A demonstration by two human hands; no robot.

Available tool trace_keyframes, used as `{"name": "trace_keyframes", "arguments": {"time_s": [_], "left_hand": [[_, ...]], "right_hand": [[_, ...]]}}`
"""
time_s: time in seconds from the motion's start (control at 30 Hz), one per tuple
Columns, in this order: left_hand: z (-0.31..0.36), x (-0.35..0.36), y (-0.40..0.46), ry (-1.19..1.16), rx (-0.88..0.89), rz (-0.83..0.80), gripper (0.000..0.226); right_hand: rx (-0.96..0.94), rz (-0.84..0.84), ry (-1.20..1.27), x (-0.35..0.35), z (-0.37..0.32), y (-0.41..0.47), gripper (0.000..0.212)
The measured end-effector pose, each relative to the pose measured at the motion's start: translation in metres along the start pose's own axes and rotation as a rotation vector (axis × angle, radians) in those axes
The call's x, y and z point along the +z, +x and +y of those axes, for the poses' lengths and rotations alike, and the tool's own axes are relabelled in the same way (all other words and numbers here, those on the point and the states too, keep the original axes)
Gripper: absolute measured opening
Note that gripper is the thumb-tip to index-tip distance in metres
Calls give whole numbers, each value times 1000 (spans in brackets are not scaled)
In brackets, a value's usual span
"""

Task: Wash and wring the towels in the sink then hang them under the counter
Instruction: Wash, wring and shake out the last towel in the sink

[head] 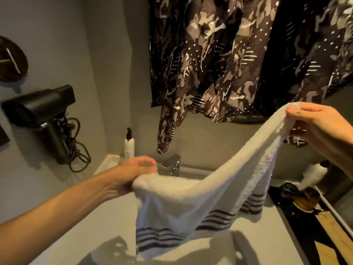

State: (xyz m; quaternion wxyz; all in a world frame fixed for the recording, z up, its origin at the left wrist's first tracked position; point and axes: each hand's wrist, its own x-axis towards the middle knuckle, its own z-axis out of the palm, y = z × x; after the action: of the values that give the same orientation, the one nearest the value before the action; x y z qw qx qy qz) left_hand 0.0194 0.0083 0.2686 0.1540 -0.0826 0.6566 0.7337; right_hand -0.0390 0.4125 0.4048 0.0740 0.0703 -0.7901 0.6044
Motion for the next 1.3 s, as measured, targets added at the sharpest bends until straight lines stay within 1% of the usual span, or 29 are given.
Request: {"name": "trace_keyframes", "arguments": {"time_s": [0.07,0.13,0.2,0.23,0.27,0.3,0.33,0.37,0.4,0.43,0.47,0.5,0.53,0.57,0.6,0.67,0.73,0.8,0.83,0.87,0.93,0.97,1.0,1.03,1.07,1.13,1.17,1.23,1.3], "left_hand": [[13,-10,-6,-179,165,55,11],[24,-22,-14,-221,254,128,8],[34,-34,-20,-238,298,234,16],[41,-38,-23,-233,327,262,17],[47,-42,-27,-218,362,255,15],[53,-46,-31,-205,414,216,22],[58,-52,-34,-164,459,168,40],[61,-56,-36,-91,490,149,57],[64,-60,-40,72,518,183,66],[67,-63,-43,317,571,257,67],[70,-63,-45,621,640,374,66],[73,-63,-45,892,729,466,59],[77,-63,-48,1076,812,516,49],[82,-63,-50,1151,859,512,38],[86,-65,-53,1160,877,476,29],[97,-71,-55,1100,898,413,16],[102,-72,-53,938,878,395,10],[94,-68,-44,658,754,360,10],[86,-62,-36,537,663,347,14],[77,-57,-28,471,589,369,18],[60,-51,-11,526,469,484,25],[51,-50,-2,588,413,544,27],[44,-47,5,644,342,581,29],[38,-44,12,678,254,591,28],[34,-38,16,678,166,577,26],[30,-22,23,558,58,524,18],[32,-11,25,466,43,507,22],[41,14,21,325,101,451,19],[50,42,7,158,216,271,22]], "right_hand": [[103,28,-12,-8,8,-2,20],[214,16,-21,-14,15,-5,22],[290,-5,-18,-14,17,-9,25],[297,-16,-40,-14,16,-11,28],[274,-13,-91,-13,19,-11,32],[236,-13,-155,-10,18,-11,35],[173,18,-206,-8,18,-9,31],[94,48,-238,-4,15,-8,24],[-6,78,-265,-1,13,-6,21],[-94,84,-306,3,9,-3,24],[-148,80,-299,5,6,0,26],[-156,50,-224,8,2,2,26],[-149,17,-119,10,-2,4,28],[-149,-18,-41,13,-6,6,29],[-150,-13,2,14,-5,11,31],[-141,28,52,16,-1,20,34],[-119,76,64,18,6,31,42],[-75,90,-23,24,15,37,60],[-51,91,-71,27,21,39,63],[-17,77,-91,32,27,39,57],[33,-4,-175,45,48,36,30],[52,-10,-284,51,61,36,21],[82,3,-440,58,73,37,21],[123,36,-592,66,86,39,27],[176,86,-689,75,96,42,32],[246,135,-720,98,103,43,29],[208,138,-716,112,94,34,28],[54,95,-664,139,68,18,35],[-162,8,-526,165,31,-8,39]]}}
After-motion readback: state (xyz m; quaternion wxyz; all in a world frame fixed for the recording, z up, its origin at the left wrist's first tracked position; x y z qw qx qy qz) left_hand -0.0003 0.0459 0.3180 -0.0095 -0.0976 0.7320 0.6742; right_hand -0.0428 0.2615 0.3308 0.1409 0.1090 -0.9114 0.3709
